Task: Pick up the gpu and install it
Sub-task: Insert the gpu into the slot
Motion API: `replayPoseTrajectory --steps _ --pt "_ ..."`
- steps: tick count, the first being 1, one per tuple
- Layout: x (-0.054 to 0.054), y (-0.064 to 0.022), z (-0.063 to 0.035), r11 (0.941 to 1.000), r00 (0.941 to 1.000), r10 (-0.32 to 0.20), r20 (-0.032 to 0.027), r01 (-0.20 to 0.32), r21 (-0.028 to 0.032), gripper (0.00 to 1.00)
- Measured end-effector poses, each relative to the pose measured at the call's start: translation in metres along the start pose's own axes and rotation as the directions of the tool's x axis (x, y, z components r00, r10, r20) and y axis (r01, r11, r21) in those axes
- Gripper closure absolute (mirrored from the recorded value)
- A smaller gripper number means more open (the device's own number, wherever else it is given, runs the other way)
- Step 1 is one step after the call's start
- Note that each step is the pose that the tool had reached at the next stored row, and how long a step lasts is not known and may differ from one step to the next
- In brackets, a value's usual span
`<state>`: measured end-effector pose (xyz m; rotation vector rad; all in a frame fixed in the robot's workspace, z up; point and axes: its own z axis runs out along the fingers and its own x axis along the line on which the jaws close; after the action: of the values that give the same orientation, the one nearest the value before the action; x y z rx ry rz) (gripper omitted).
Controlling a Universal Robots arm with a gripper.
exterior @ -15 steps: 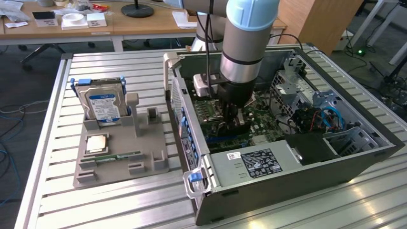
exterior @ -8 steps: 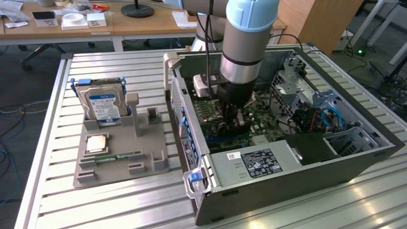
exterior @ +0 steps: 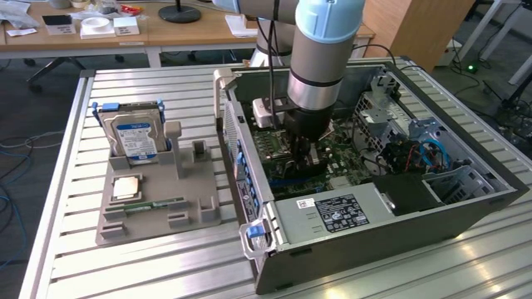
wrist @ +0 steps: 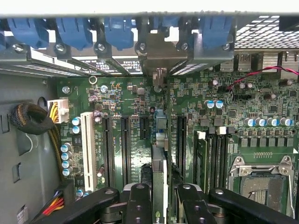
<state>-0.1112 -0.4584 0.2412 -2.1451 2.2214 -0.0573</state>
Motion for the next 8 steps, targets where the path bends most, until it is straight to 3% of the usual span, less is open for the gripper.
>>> replayPoseTrajectory --steps 8 --pt "0.0000 0.0000 0.0006 1.0000 1.0000 0.000 0.0001 0.000 0.0001 0.74"
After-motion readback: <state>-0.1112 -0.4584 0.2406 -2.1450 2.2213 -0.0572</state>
